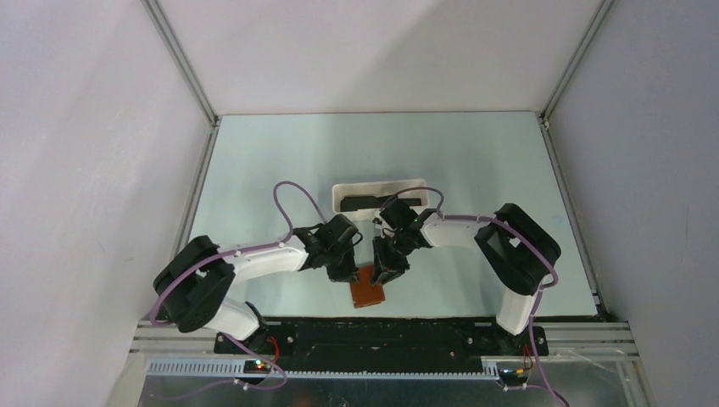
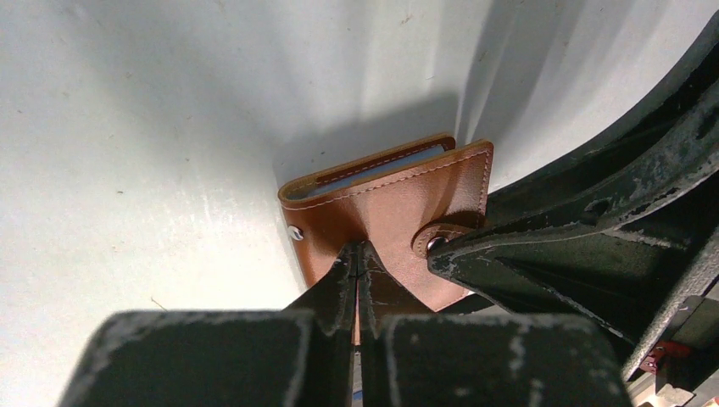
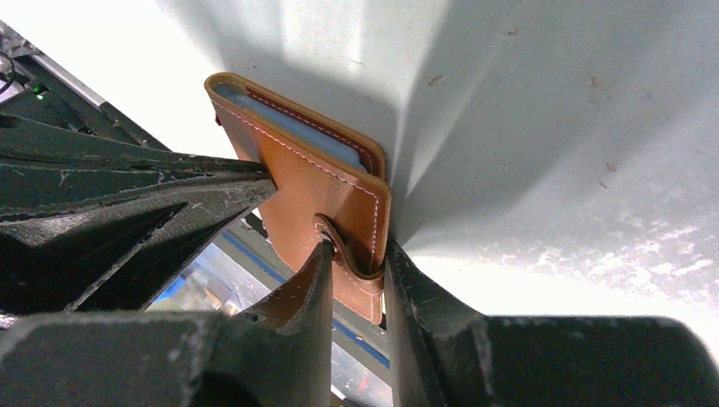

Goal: Put the credit cards into the card holder
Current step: Close the card holder at the center of the board.

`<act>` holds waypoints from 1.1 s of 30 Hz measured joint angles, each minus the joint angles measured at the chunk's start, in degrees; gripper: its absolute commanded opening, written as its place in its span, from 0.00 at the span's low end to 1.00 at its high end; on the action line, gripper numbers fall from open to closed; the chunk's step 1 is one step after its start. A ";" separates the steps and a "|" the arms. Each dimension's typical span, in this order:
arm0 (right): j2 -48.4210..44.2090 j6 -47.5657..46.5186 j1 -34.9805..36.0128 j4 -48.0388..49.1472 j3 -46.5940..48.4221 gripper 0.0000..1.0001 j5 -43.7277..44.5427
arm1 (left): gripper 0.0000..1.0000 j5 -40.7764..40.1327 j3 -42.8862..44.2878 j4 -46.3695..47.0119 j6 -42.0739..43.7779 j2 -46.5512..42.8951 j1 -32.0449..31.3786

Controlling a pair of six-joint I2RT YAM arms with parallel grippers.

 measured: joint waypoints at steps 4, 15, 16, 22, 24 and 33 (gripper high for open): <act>0.00 -0.04 0.61 -1.40 0.76 0.00 1.55 | 0.00 -0.02 0.02 -0.02 0.00 0.00 0.00; 0.52 -0.70 1.01 -2.78 1.68 0.03 2.49 | 0.03 -0.15 0.02 -0.02 0.00 -0.04 -0.04; 0.50 -0.87 1.01 -2.73 1.68 0.04 2.45 | 0.05 -0.15 0.02 -0.02 0.00 -0.04 -0.04; -3.45 -1.77 2.03 -0.39 -0.04 0.44 4.20 | 0.19 -0.31 0.02 0.15 0.04 -0.44 -0.22; -5.09 -1.66 2.93 0.17 -1.14 0.50 5.60 | 0.20 -0.37 0.00 0.46 0.04 -0.70 -0.46; -12.46 -2.12 2.01 -5.60 -4.61 0.62 6.47 | 0.22 -0.79 -0.02 0.68 0.20 -1.05 -0.81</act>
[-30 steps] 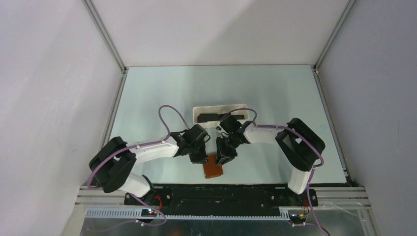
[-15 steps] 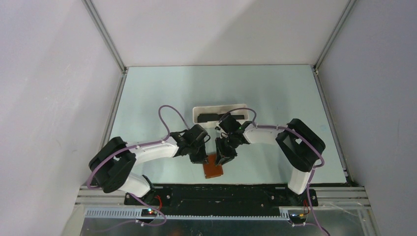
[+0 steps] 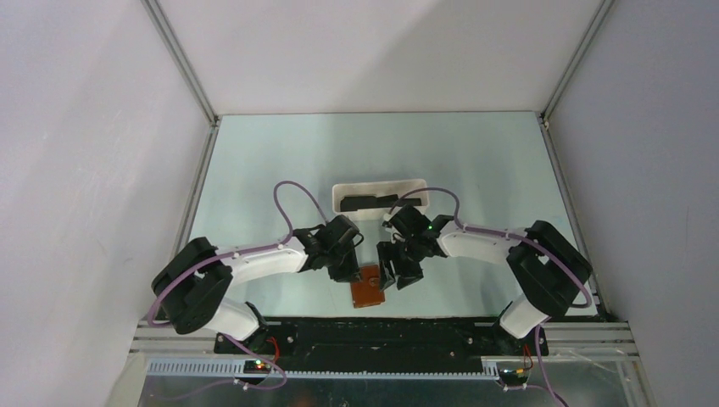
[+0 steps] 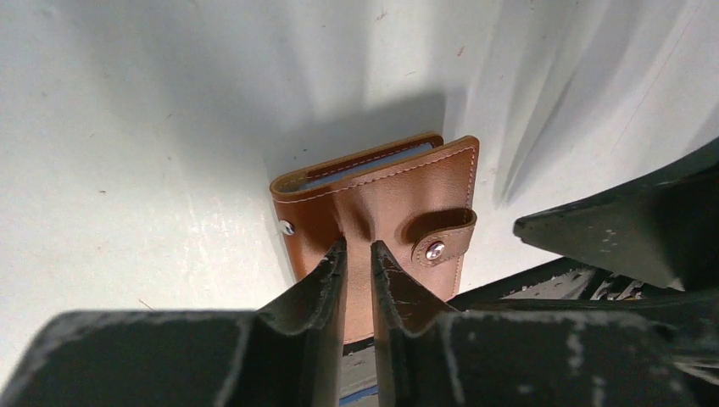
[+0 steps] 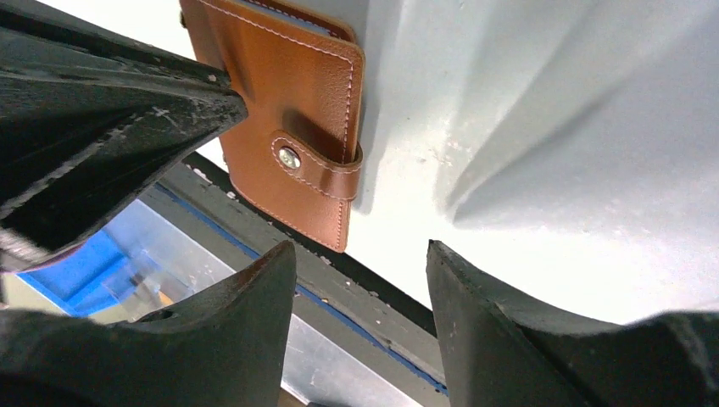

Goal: Put the credit cards into the card holder
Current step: Close the card holder at the center of the board, then reset both arms

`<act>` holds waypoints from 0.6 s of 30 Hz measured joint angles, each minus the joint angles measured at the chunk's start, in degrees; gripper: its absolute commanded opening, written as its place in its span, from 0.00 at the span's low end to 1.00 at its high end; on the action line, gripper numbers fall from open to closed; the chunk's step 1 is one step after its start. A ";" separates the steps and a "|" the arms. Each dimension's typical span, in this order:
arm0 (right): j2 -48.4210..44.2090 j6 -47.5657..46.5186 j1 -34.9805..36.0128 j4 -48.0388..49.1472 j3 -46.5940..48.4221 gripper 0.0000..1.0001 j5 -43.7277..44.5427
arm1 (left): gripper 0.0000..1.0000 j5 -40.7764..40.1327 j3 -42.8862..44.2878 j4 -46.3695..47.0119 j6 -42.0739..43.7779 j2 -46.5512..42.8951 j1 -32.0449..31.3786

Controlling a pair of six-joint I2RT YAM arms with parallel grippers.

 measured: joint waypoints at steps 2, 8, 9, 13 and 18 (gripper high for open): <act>-1.29 -0.11 -1.01 -0.42 0.00 0.62 -0.04 | 0.24 0.00 0.00 0.02 0.09 0.00 0.00; -2.60 -0.22 -4.26 0.07 -0.09 0.63 -2.69 | 0.32 0.00 0.00 0.13 0.28 -0.61 0.00; -2.60 -0.22 -4.72 0.33 -0.13 0.63 -3.28 | 0.34 -0.04 0.00 0.13 0.31 -0.87 0.00; -2.58 -0.15 -6.10 1.97 -0.20 0.65 -4.90 | 0.46 -0.46 0.02 0.09 0.74 -2.36 0.00; -2.73 -0.28 -6.25 2.80 -0.35 0.79 -4.15 | 0.88 -1.92 0.07 0.20 2.05 -6.03 0.02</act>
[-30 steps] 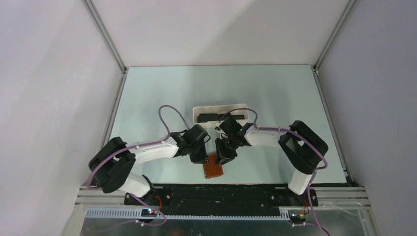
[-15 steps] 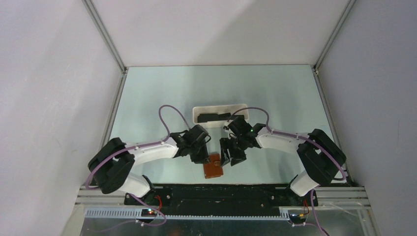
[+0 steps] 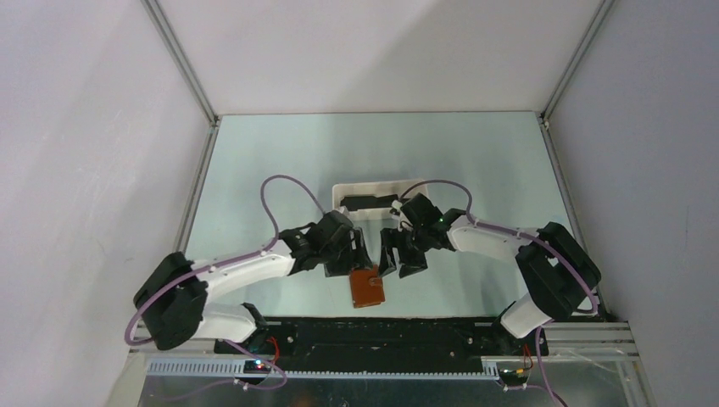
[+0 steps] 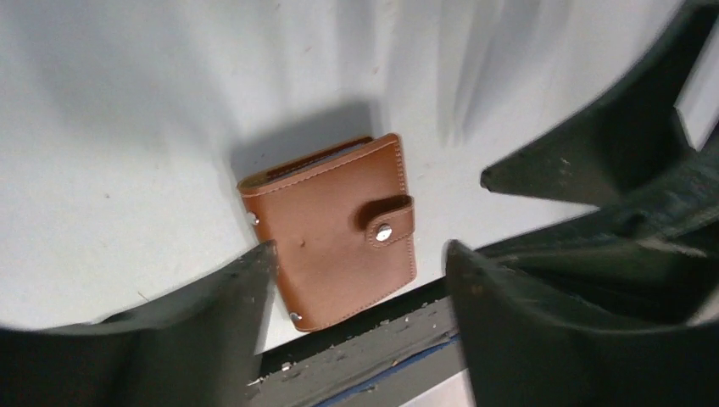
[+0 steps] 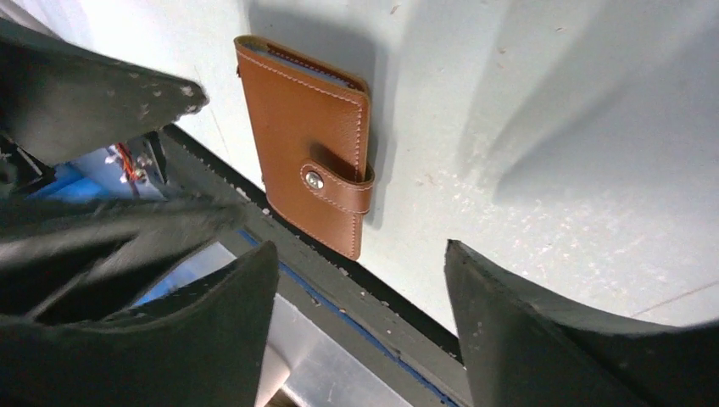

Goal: Put the credit cards into the card holder
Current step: Reset both arms

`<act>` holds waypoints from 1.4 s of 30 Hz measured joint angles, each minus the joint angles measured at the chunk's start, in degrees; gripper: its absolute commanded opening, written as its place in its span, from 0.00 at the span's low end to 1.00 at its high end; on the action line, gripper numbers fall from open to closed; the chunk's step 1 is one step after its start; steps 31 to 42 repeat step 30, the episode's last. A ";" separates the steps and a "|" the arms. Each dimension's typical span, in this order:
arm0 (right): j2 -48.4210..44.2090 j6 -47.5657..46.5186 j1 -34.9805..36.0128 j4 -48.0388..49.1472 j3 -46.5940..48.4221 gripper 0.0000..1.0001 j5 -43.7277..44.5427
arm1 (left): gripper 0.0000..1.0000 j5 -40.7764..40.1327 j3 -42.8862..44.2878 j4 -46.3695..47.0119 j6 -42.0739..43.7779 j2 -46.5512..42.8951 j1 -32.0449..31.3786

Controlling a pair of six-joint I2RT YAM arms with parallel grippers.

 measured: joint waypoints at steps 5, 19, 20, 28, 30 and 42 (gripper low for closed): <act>-4.20 -0.85 -0.44 -0.66 -0.63 0.88 5.38 | 1.00 -2.89 -0.83 2.25 1.29 -8.28 0.37; -28.89 -8.57 -18.51 2.86 -8.48 0.99 30.40 | 1.00 -16.46 -12.70 4.92 12.44 -36.41 25.46; -30.75 -9.40 -21.00 4.33 -9.92 0.99 31.01 | 1.00 -18.40 -12.63 4.96 13.99 -36.92 26.47; -36.15 -16.63 -33.42 25.70 -20.26 0.99 35.15 | 1.00 -28.00 -6.47 13.81 30.49 -27.19 32.81; -34.27 -18.64 -33.57 30.80 -20.98 0.99 36.33 | 1.00 -26.95 -6.45 17.46 32.68 -24.00 35.39; -34.27 -18.64 -33.57 30.80 -20.98 0.99 36.33 | 1.00 -26.95 -6.45 17.46 32.68 -24.00 35.39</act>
